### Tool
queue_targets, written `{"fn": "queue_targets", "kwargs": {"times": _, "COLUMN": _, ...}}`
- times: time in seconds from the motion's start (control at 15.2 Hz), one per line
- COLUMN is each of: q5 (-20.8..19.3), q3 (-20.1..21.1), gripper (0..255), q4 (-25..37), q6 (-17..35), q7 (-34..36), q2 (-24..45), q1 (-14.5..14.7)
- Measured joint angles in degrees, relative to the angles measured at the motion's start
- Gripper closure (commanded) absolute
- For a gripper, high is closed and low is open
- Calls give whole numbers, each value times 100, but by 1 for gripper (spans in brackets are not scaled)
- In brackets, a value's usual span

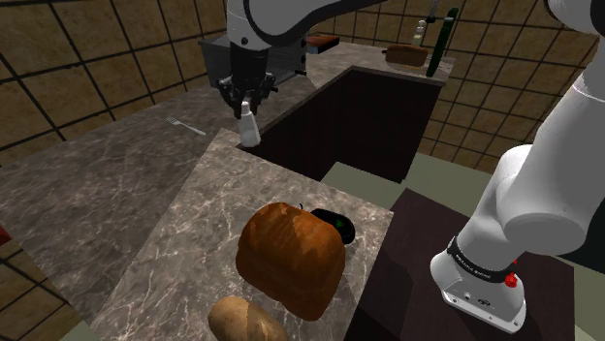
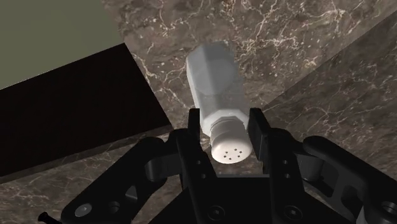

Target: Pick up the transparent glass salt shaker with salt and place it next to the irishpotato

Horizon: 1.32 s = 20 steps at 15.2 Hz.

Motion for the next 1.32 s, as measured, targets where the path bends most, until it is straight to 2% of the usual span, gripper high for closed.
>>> {"fn": "queue_targets", "kwargs": {"times": 0.59, "q5": 106, "q3": 485, "gripper": 255, "q4": -1363, "q6": 116, "q7": 873, "q2": -1234, "q1": 429}}
{"fn": "queue_targets", "kwargs": {"times": 1.32, "q5": 422, "q3": 1320, "gripper": 255, "q4": -2166, "q6": -178, "q7": 2105, "q2": -2326, "q1": 1041}}
